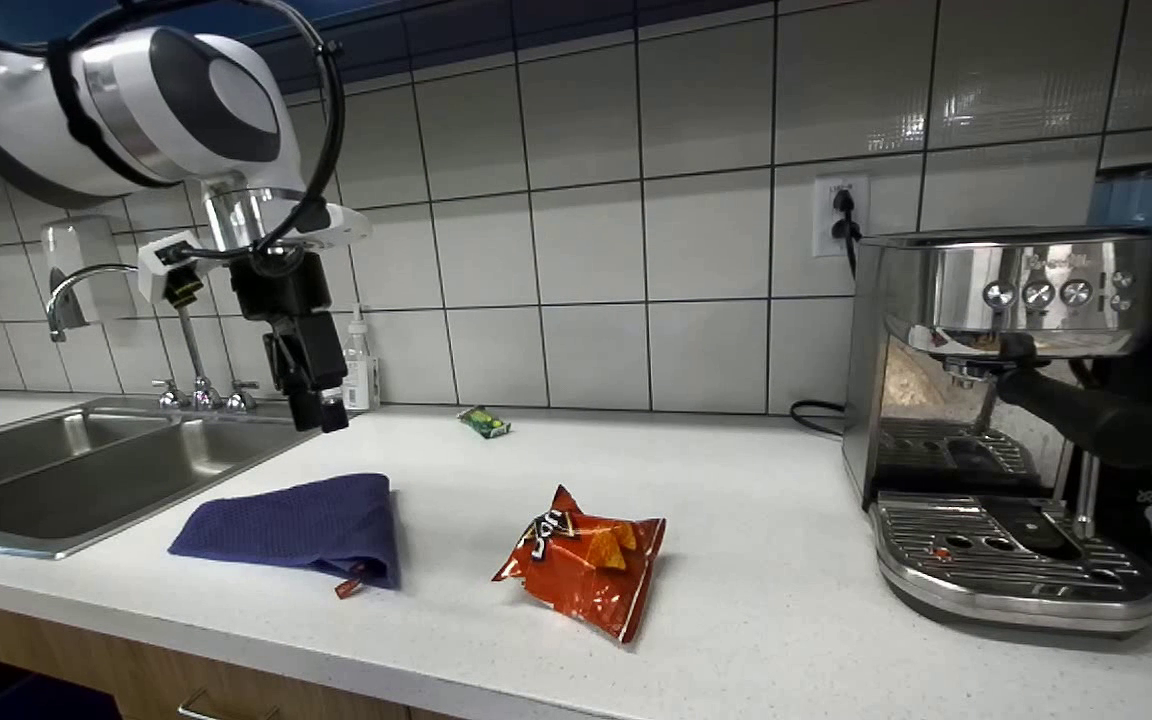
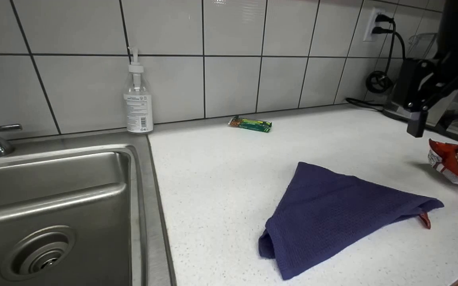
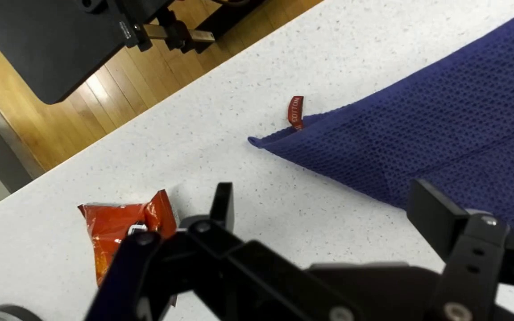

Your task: Fold the cloth into a triangular shape

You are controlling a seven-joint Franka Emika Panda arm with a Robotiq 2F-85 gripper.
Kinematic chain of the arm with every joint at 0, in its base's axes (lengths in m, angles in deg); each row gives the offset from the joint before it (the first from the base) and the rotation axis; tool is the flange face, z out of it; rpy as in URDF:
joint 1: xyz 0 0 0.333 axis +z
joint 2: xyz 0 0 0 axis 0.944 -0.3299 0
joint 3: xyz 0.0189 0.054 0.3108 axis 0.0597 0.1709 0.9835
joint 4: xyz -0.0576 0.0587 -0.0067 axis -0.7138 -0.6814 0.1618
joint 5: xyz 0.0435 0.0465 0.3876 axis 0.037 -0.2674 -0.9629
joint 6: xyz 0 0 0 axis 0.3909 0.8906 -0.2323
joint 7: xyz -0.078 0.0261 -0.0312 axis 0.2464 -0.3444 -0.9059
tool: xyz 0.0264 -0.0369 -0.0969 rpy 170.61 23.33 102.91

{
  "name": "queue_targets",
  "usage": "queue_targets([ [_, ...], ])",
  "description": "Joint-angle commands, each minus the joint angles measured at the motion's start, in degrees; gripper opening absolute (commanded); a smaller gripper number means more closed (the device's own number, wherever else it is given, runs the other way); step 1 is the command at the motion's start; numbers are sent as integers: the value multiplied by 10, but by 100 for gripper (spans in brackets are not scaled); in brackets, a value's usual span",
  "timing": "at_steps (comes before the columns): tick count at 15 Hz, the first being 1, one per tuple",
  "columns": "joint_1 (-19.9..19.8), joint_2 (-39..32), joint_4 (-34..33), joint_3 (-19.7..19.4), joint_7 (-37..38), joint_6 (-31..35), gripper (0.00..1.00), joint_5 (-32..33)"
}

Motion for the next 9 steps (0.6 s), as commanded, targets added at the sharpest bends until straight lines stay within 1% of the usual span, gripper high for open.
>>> queue_targets([
  [1,-21,54,40,3,-47,12,100,-12],
  [5,-29,71,51,8,-56,15,100,-14],
  [6,-32,43,31,16,-38,3,100,-7],
  [9,-33,50,36,16,-40,5,100,-8],
])
